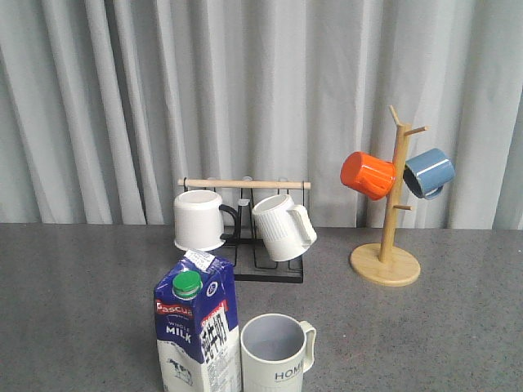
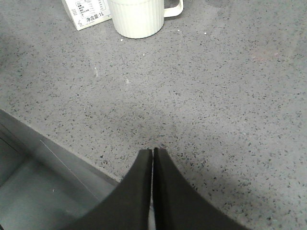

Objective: Place milk next to cup

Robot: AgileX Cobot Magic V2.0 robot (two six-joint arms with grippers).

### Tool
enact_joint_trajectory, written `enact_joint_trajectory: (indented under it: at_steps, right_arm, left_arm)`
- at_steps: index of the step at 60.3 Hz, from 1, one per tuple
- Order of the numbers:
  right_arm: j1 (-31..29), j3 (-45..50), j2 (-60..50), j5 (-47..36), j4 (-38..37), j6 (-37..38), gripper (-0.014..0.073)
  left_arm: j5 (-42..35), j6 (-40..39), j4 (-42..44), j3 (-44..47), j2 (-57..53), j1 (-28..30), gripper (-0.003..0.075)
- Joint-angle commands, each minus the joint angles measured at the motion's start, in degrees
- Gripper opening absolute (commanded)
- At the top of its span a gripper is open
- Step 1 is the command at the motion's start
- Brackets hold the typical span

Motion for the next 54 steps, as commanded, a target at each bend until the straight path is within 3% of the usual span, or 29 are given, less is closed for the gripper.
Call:
enact_joint_trajectory:
  at_steps: [1, 14, 31, 54]
  right_arm:
    - [-0.3, -1.5, 0.2, -3.0, 0.7, -0.1, -0.0005]
    - [-0.3, -1.5, 0.2, -3.0, 0.7, -0.1, -0.0005]
    - [-0.3, -1.5, 0.2, -3.0, 0.7, -0.1, -0.0005]
    - [-0.3, -1.5, 0.2, -3.0, 0.7, -0.1, -0.0005]
  left_arm:
    - [-7.5, -2.1, 0.1, 2.3, -3.8, 2.3, -0.0008]
    - [-6.5, -2.3, 0.0, 7.1, -9.5, 6.4, -0.0008]
    - [-10.2, -2.3, -2.8, 13.7, -11.0, 7.2, -0.0008]
    - [-9.0, -2.1, -3.3, 13.6, -11.0, 7.2, -0.0008]
